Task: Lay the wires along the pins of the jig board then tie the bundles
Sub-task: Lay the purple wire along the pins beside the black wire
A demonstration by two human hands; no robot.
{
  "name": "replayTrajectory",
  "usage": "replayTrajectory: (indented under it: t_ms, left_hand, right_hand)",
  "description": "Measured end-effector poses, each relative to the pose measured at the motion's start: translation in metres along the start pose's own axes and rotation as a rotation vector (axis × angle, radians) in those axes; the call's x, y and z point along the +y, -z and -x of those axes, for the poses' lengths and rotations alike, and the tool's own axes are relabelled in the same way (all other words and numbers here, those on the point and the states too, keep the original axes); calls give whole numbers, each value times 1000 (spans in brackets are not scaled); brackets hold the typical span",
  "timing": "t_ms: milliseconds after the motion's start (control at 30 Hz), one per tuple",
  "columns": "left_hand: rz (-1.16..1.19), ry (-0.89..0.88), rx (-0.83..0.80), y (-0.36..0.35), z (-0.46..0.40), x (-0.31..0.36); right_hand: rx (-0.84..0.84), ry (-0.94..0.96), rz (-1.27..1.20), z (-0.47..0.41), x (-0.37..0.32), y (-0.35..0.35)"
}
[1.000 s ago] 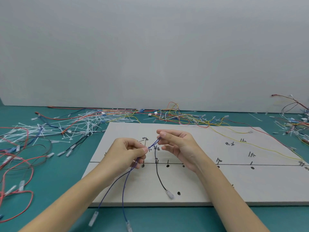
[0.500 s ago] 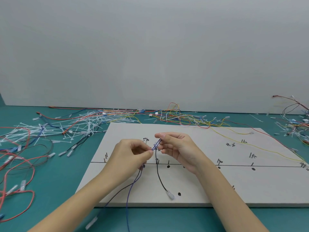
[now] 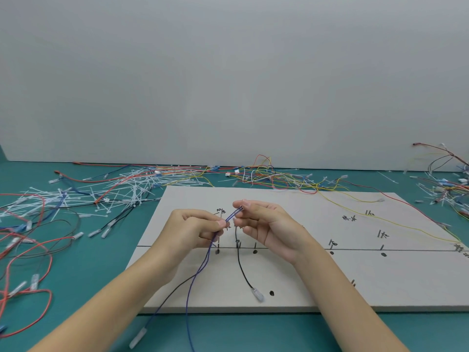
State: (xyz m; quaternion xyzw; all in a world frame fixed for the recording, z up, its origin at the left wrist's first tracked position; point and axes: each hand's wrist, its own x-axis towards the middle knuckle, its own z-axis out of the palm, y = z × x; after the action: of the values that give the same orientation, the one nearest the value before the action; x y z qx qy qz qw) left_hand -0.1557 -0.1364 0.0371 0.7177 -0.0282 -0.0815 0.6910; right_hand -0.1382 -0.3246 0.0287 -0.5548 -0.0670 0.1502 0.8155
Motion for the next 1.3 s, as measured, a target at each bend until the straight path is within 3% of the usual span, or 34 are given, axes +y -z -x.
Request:
replayTrajectory:
  t_ms: [233, 400, 533, 767, 1000, 1300]
  left_hand:
    - [21, 129, -102, -4, 3, 2]
    - [-177, 4, -32, 9, 0, 12]
    - [-295, 8, -62, 13, -1, 11]
    - [-673, -77, -68, 18, -3, 0]
    - [-784, -100, -30, 15, -2, -7]
    - [-769, -90, 14, 8, -8, -25]
  right_hand:
    - [-3, -53, -51, -1, 0, 2]
    - [120, -3, -103, -3, -1, 2]
    - [198, 6, -154, -7, 3, 2]
    - [164, -31, -218, -14, 6, 3]
    - [196, 82, 295, -29, 1, -4]
    - [285, 109, 568, -60, 9, -13]
